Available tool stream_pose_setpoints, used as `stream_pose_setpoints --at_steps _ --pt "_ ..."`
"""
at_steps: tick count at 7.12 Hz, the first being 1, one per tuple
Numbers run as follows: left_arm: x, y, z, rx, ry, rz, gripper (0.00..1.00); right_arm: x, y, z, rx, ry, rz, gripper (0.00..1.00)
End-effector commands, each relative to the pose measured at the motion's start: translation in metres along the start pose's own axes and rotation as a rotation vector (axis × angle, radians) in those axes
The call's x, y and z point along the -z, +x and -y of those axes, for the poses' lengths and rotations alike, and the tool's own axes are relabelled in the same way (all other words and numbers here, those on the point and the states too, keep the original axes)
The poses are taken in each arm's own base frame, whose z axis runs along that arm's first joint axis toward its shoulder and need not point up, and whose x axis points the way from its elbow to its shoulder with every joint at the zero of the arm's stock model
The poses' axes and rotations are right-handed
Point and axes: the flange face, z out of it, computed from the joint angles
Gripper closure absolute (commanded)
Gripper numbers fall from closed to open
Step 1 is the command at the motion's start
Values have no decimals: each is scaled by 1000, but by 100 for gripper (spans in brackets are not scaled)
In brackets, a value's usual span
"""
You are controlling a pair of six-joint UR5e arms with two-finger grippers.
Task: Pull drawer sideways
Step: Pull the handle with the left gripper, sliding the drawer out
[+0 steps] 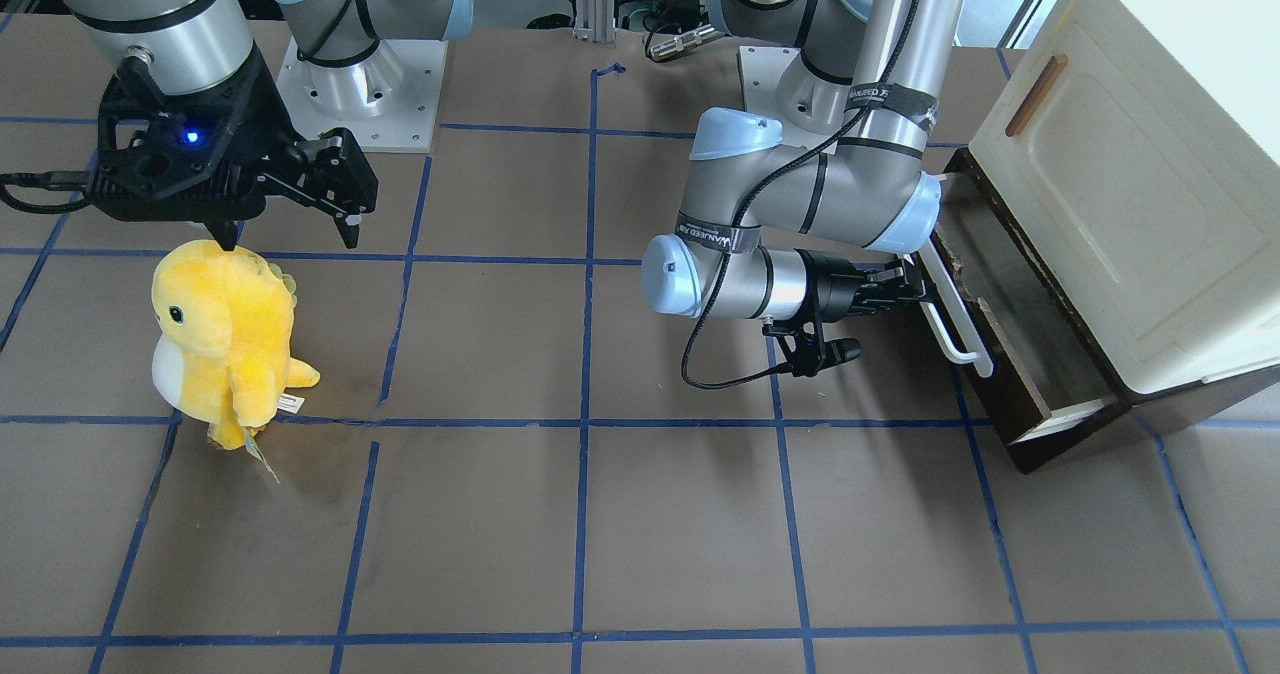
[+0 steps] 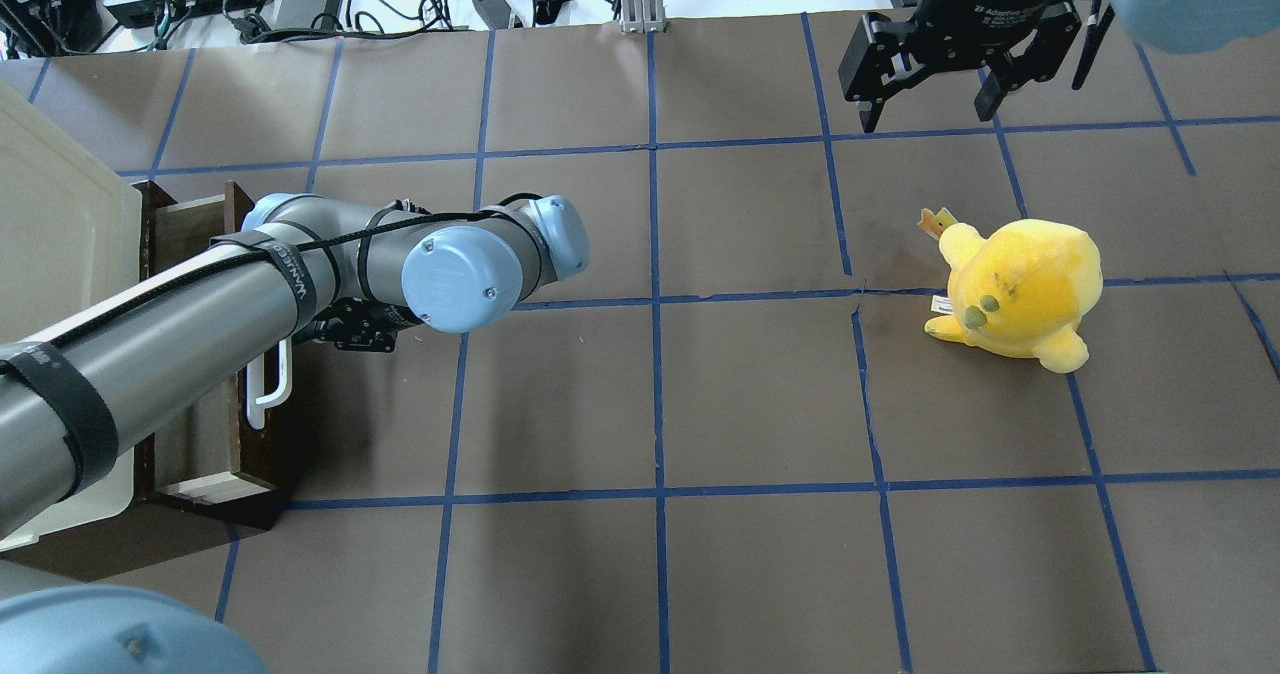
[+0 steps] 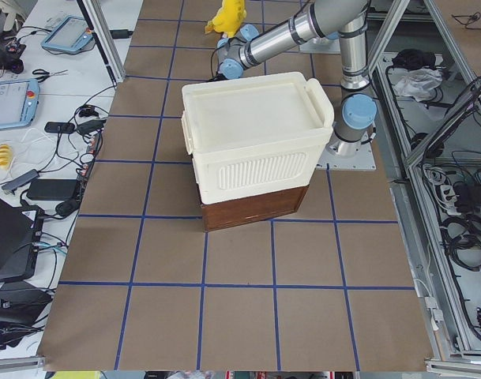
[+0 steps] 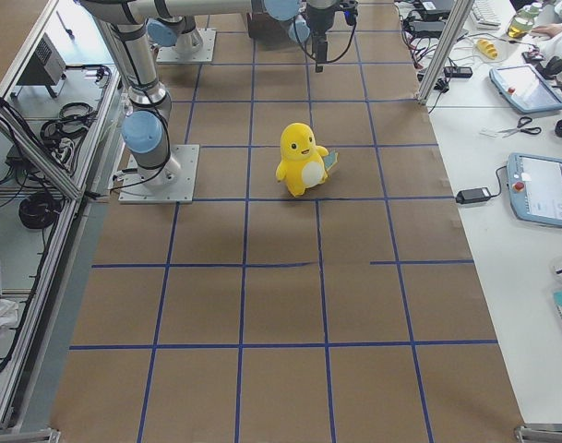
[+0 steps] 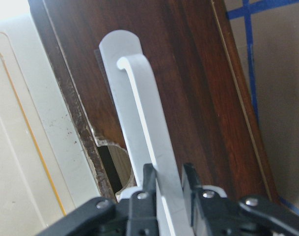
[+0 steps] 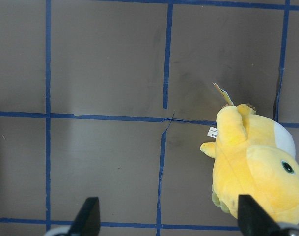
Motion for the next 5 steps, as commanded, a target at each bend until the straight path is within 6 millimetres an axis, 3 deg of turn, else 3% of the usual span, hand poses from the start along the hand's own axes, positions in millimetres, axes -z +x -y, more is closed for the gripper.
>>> stream_pose_setpoints --at_steps 1,5 --pt "9 -4 2 14 -9 -38 86 0 0 0 2 0 0 0" --pt "14 -10 6 19 -10 -55 86 0 0 0 0 0 0 0"
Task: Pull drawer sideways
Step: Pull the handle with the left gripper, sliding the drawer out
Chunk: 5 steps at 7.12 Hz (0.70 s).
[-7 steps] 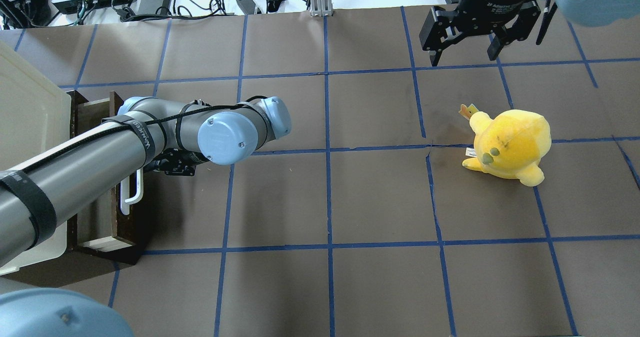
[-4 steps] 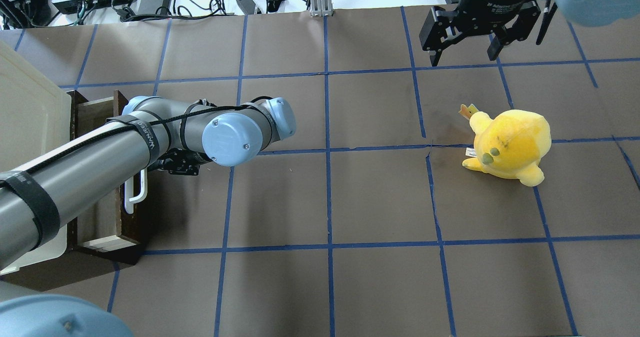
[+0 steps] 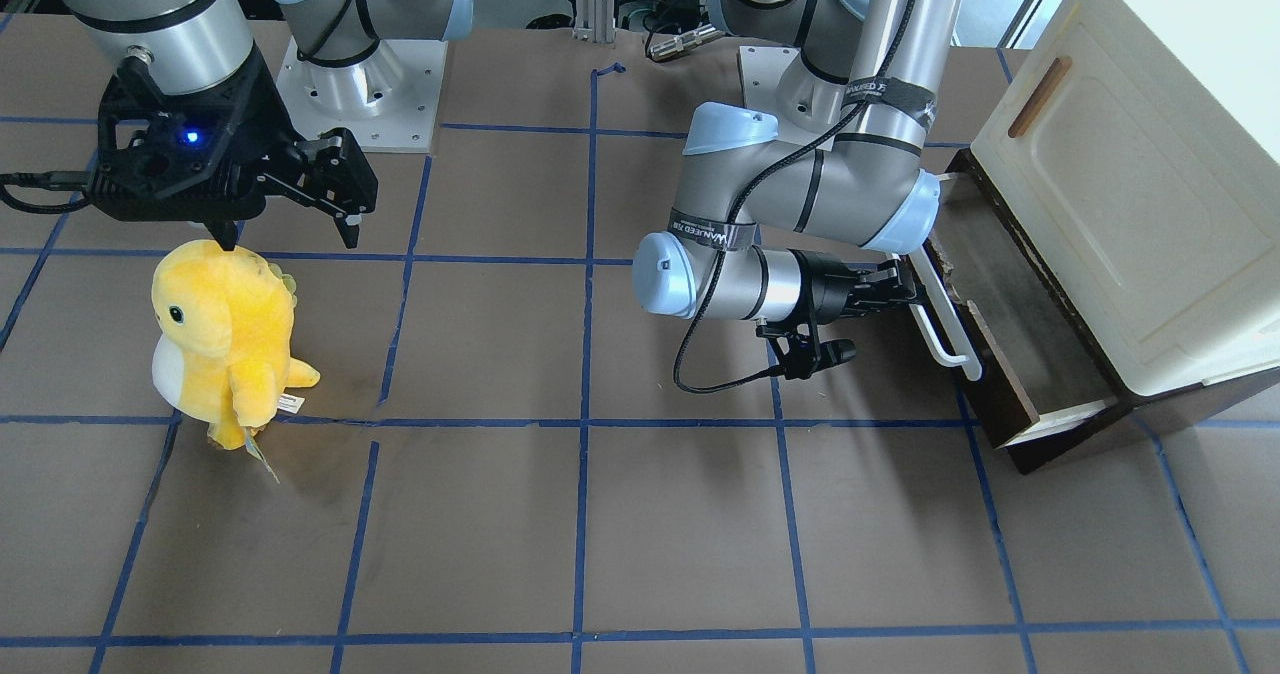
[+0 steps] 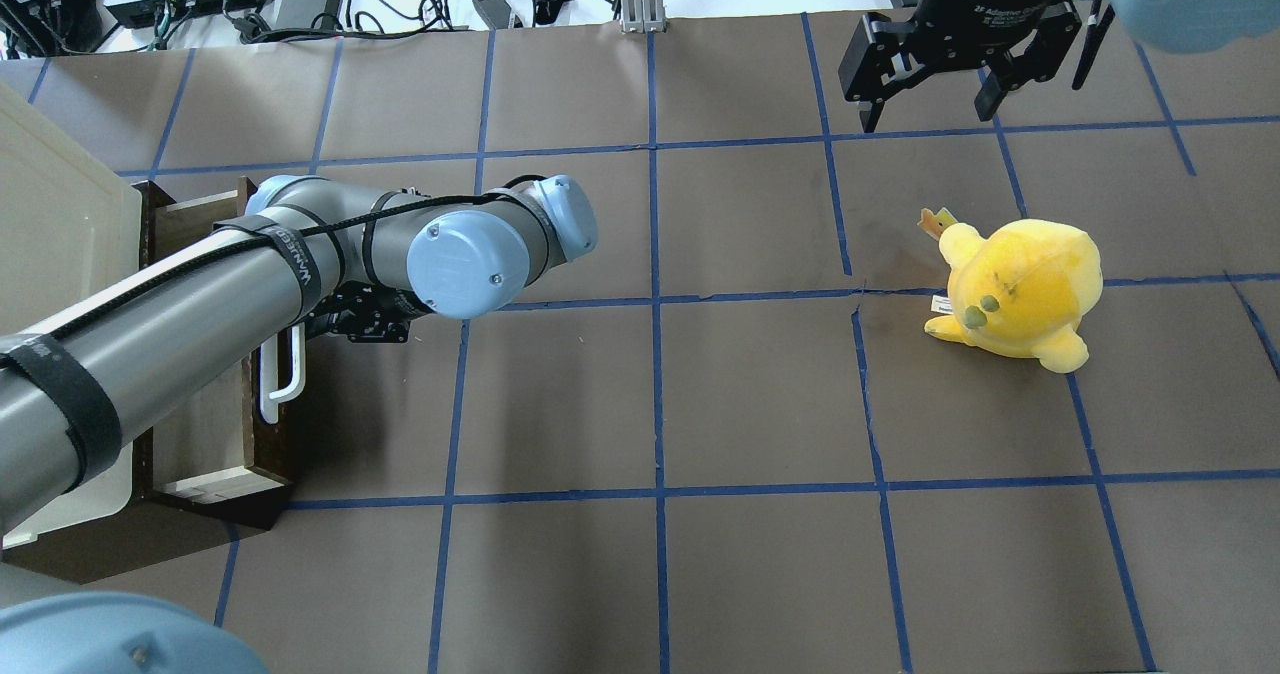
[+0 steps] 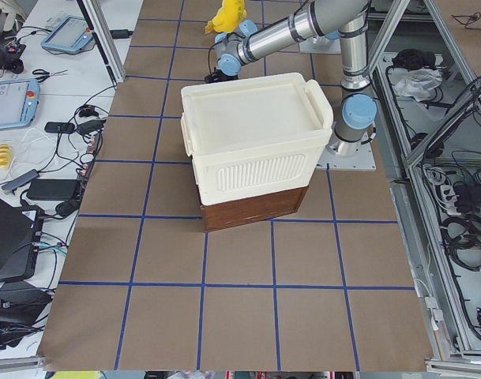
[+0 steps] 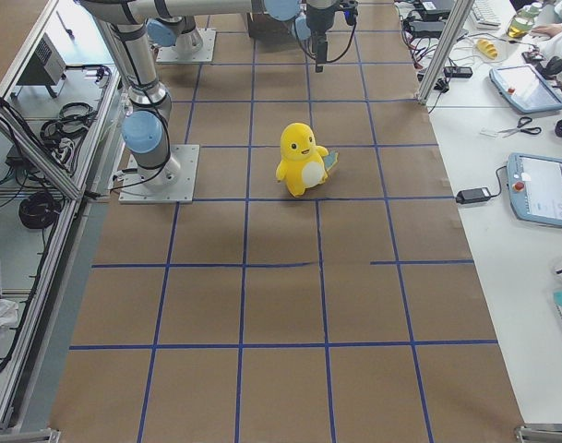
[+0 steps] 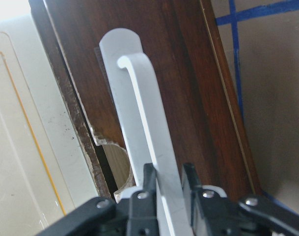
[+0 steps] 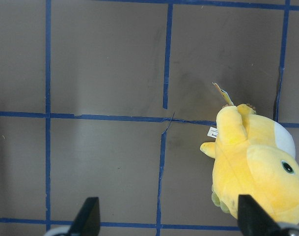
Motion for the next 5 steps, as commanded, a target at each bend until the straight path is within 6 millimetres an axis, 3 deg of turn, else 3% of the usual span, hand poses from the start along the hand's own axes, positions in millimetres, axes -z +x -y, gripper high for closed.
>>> stream_pose_setpoints --at_steps 1,5 --pt "3 -4 3 6 2 -7 86 0 0 0 0 0 0 0" --pt "8 -11 7 7 2 -20 88 0 0 0 2 0 0 0"
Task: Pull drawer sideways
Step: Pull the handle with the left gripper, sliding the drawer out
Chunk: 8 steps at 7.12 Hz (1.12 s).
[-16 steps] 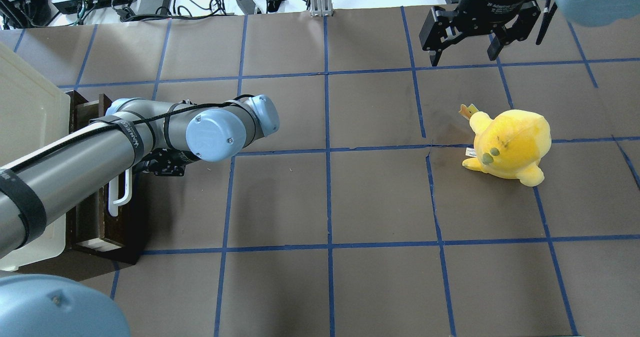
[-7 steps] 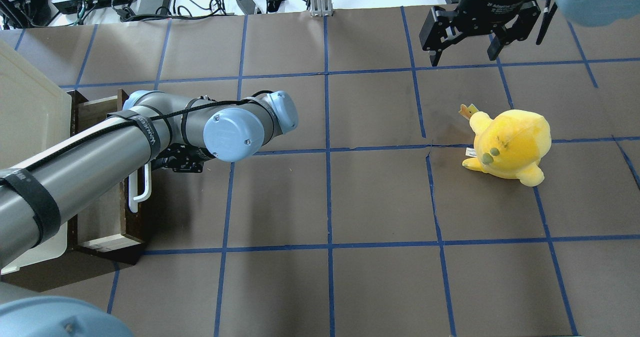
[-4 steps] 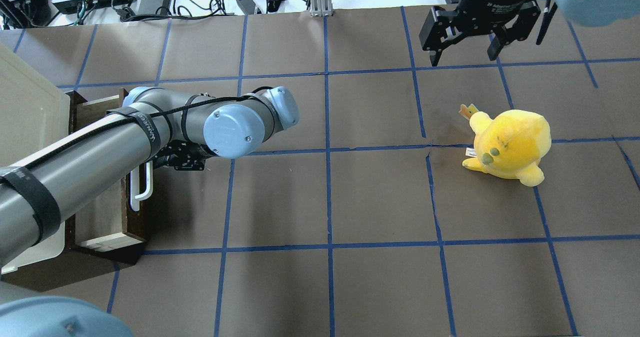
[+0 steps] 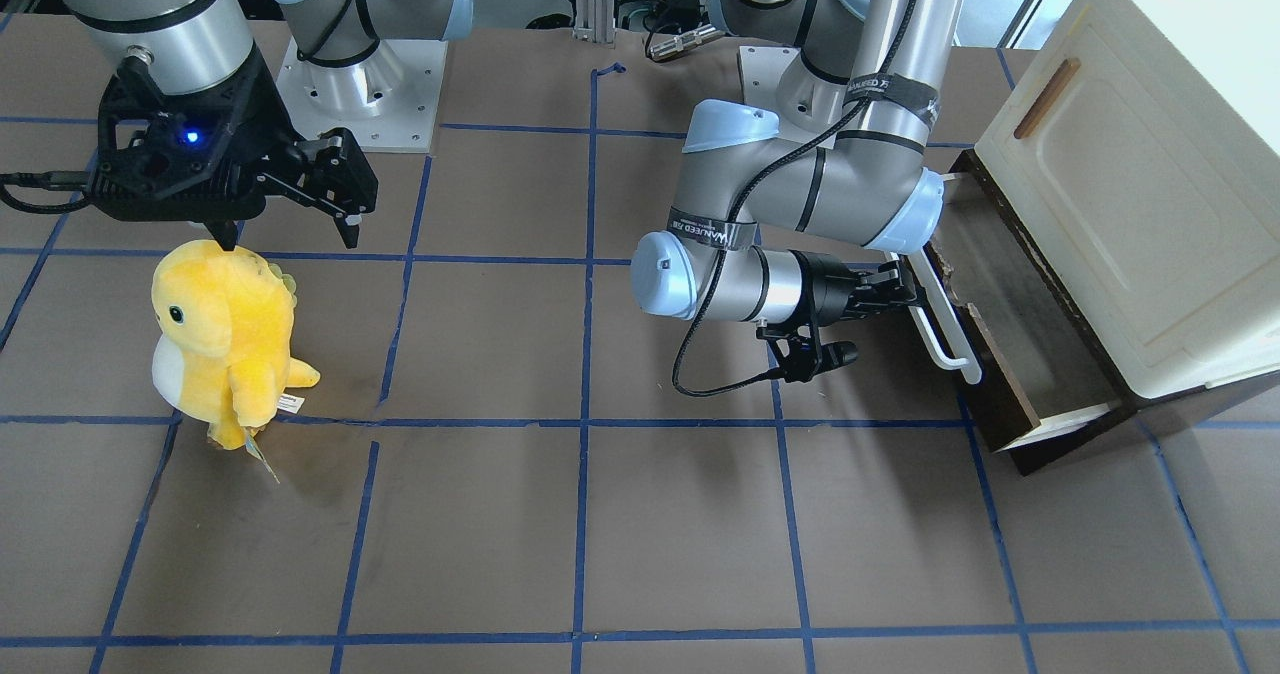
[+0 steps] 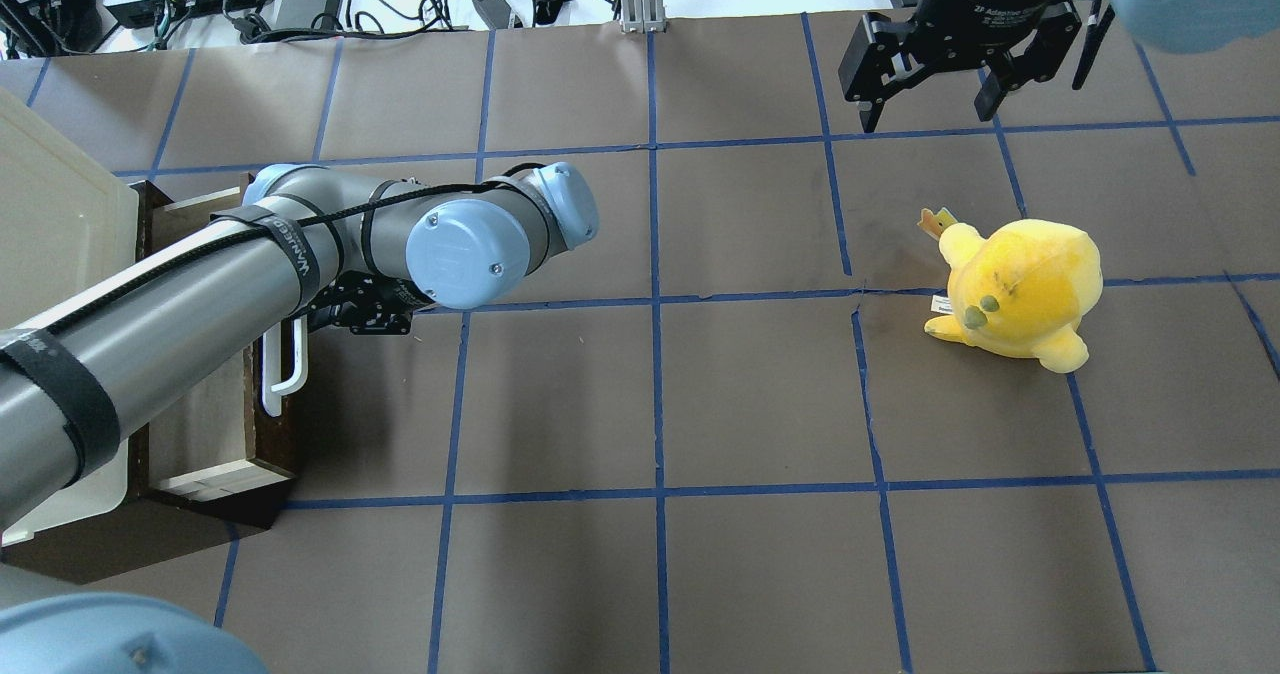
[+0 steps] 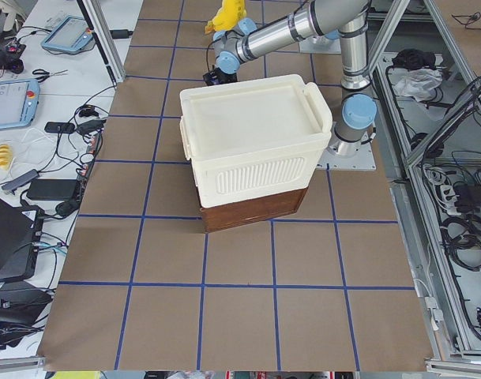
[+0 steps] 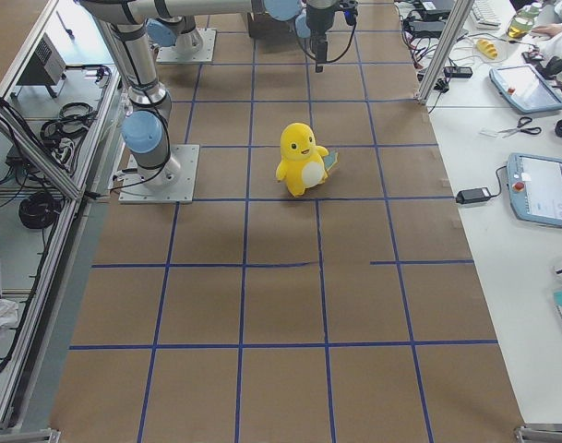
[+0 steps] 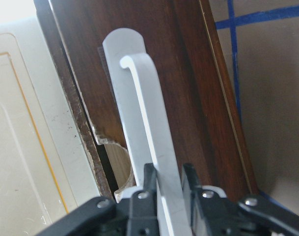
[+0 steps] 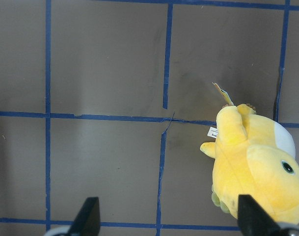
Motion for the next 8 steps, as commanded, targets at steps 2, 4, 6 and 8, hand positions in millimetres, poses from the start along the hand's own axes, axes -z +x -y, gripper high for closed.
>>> stream_pose_setpoints --at_steps 2,4,6,8 --pt "5 0 0 -4 7 -1 88 0 0 0 0 0 0 0" --pt "7 1 -1 -3 2 -13 88 0 0 0 1 0 0 0" --pt "14 4 -4 -6 17 -11 88 0 0 0 1 0 0 0" --pt "19 7 -6 -9 30 -9 88 0 0 0 0 0 0 0"
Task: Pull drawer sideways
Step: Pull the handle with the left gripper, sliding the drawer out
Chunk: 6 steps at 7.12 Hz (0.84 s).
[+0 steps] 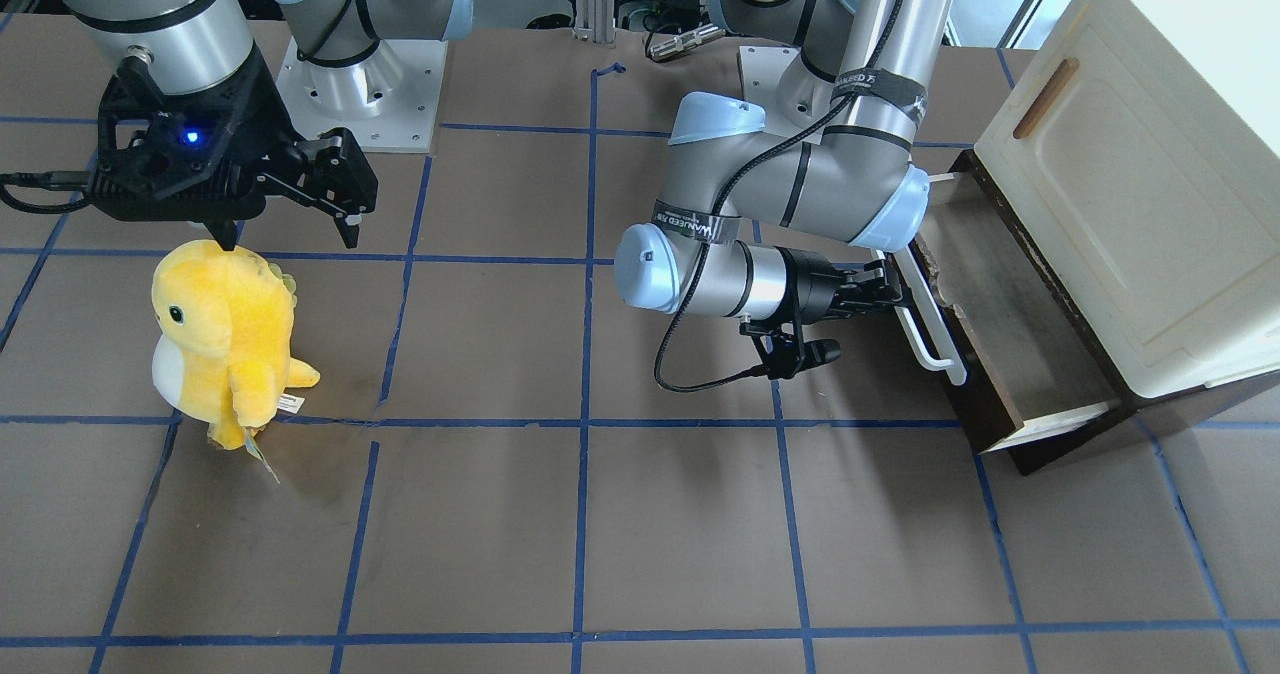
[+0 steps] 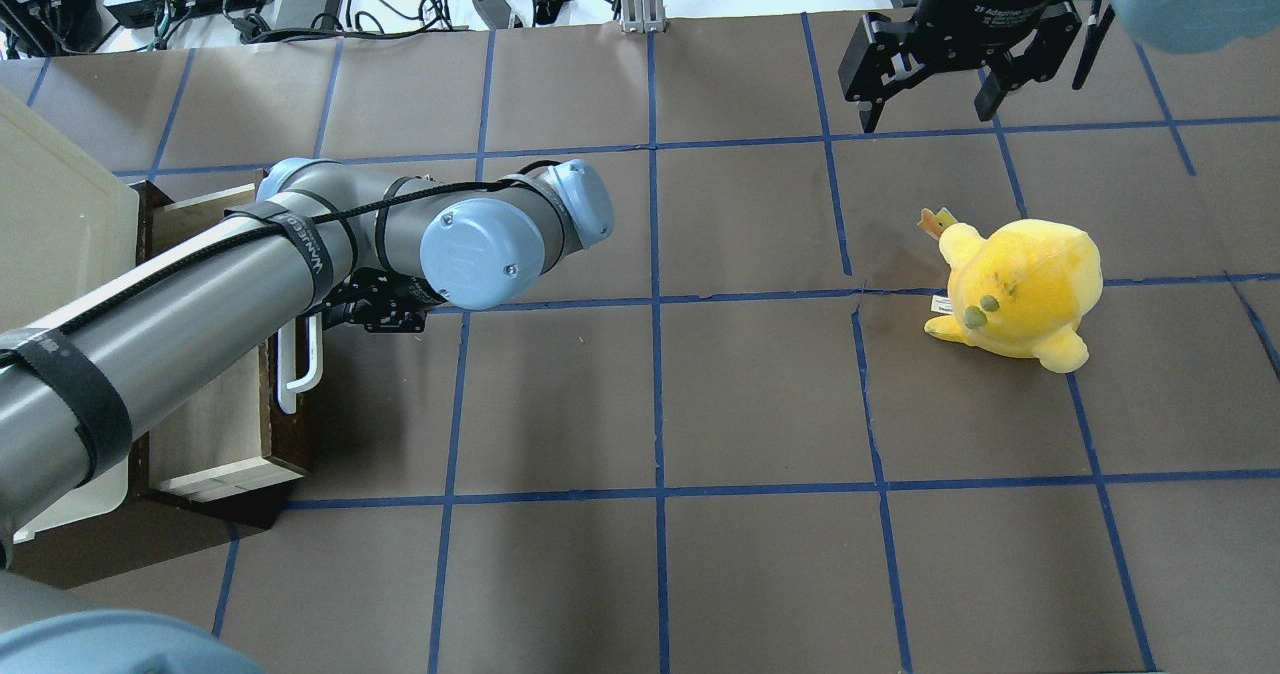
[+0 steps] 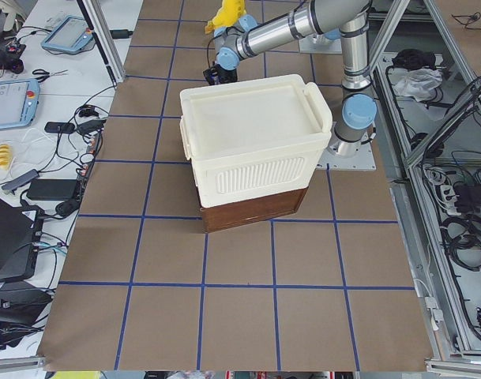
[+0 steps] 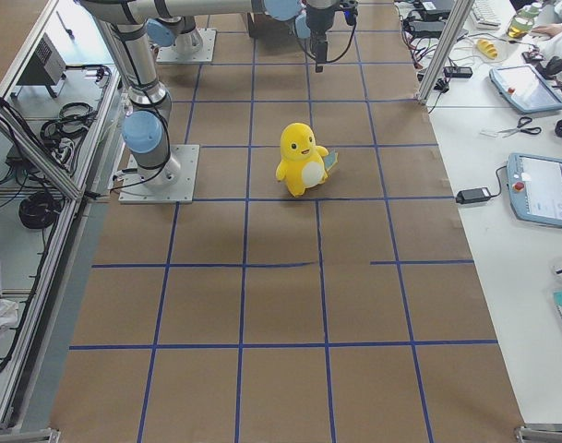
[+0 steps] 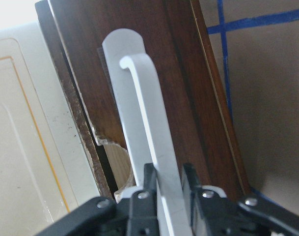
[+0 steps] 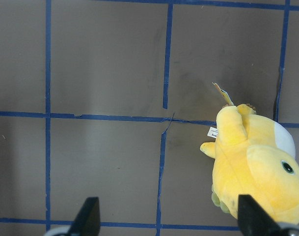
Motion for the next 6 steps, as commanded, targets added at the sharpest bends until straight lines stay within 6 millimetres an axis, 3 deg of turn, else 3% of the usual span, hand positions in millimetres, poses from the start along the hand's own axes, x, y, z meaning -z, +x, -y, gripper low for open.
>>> stream_pose_setpoints --at_steps 1,6 --pt "5 1 -1 1 12 0 88 0 0 0 0 0 0 0" --pt "16 7 -6 -6 39 8 88 0 0 0 0 0 0 0"
